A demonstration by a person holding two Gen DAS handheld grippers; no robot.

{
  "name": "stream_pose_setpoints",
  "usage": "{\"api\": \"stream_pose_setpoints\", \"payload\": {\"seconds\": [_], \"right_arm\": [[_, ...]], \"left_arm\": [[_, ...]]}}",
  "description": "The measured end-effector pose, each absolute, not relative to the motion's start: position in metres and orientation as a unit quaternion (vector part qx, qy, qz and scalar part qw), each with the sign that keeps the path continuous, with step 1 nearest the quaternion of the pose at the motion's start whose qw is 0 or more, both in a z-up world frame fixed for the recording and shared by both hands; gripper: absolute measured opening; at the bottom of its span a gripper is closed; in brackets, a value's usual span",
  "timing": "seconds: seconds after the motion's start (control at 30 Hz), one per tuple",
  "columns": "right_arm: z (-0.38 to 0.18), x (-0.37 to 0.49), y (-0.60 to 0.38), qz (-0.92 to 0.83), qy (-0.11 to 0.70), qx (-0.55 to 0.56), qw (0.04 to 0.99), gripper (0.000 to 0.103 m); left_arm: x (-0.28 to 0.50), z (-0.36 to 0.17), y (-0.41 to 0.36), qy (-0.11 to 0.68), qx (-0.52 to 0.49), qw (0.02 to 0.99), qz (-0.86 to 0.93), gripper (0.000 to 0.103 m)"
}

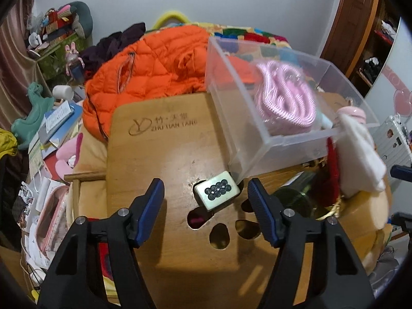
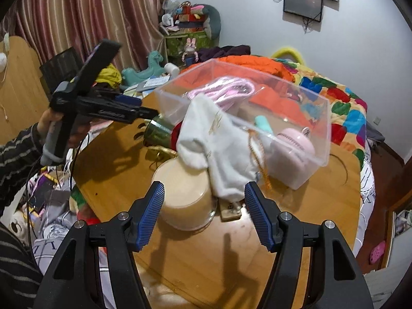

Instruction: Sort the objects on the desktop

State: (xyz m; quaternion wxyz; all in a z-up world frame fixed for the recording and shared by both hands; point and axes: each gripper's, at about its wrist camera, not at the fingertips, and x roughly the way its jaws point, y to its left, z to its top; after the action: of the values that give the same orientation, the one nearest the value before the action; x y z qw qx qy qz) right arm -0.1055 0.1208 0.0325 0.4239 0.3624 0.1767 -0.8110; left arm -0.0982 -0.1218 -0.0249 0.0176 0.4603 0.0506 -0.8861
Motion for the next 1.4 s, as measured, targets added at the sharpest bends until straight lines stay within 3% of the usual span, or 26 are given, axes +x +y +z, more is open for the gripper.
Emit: {"api": "stream_pose_setpoints", "payload": {"seconds": [0.27, 0.4, 0.67, 0.77, 1.4], "right_arm": [[0.015, -0.104, 0.108, -0.790, 0.185, 0.384, 0.441, 0.061], [0.006, -0.106, 0.102, -0.784, 0.187, 0.392, 0.445, 0.061], [0.002, -0.112, 0.091, -0.787, 0.175, 0.389, 0.446, 0.063], [0.002, -0.112, 0.089, -0.794, 0.177, 0.383, 0.438, 0.054], [0.012, -0.093, 0.112, -0.779, 0.167, 0.396, 0.457, 0.054]], "left_arm": [[-0.106, -0.040, -0.120, 0.050, 0.469, 0.016, -0.881, 0.063], [-0.102, -0.040, -0.110, 0.033, 0.463, 0.009, -0.885, 0.046], [-0.099, -0.040, -0.106, 0.021, 0.452, 0.010, -0.892, 0.044], [-0.096, -0.040, -0.105, 0.016, 0.450, 0.013, -0.893, 0.040], [-0.051, -0.004, -0.112, 0.060, 0.412, 0.003, -0.909, 0.040]]}}
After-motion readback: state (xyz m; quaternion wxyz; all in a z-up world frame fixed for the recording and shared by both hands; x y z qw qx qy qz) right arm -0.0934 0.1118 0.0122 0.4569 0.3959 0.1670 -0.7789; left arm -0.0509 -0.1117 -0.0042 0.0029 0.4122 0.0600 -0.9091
